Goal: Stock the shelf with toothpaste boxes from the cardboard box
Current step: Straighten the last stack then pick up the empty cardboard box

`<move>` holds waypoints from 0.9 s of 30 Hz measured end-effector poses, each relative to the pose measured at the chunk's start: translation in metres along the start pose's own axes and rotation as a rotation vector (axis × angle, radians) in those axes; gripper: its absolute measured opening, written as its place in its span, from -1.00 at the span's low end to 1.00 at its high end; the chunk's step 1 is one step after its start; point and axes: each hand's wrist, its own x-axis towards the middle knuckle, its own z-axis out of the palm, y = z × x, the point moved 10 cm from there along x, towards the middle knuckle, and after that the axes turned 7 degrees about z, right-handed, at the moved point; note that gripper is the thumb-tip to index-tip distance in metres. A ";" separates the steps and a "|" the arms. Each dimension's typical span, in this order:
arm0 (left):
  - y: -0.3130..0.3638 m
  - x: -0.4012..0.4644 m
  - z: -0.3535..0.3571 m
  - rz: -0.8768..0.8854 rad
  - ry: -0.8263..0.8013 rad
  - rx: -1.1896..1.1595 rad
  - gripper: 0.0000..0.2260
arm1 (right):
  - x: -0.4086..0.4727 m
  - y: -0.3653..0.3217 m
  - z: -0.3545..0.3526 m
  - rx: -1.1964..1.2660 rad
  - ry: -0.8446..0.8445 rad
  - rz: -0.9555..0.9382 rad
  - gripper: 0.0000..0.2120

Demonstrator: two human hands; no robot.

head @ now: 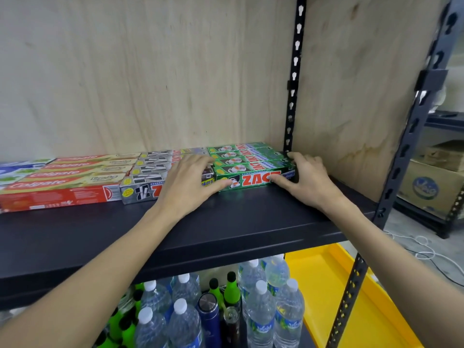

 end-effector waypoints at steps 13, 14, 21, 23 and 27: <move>0.066 -0.095 -0.078 0.124 0.234 -0.220 -0.53 | -0.178 -0.068 -0.024 0.332 0.453 -0.226 -0.52; 0.075 -0.117 -0.083 0.126 0.267 -0.258 -0.55 | -0.203 -0.074 -0.016 0.362 0.444 -0.239 -0.52; 0.038 -0.311 -0.001 -0.186 0.117 -0.454 -0.52 | -0.319 -0.067 0.110 0.532 0.071 -0.122 -0.56; 0.010 -0.371 0.036 -0.339 0.003 -0.502 -0.49 | -0.356 -0.051 0.161 0.500 -0.071 -0.091 -0.57; -0.042 -0.483 0.073 -0.522 -0.172 -0.377 -0.46 | -0.418 -0.003 0.239 0.382 -0.253 -0.005 -0.60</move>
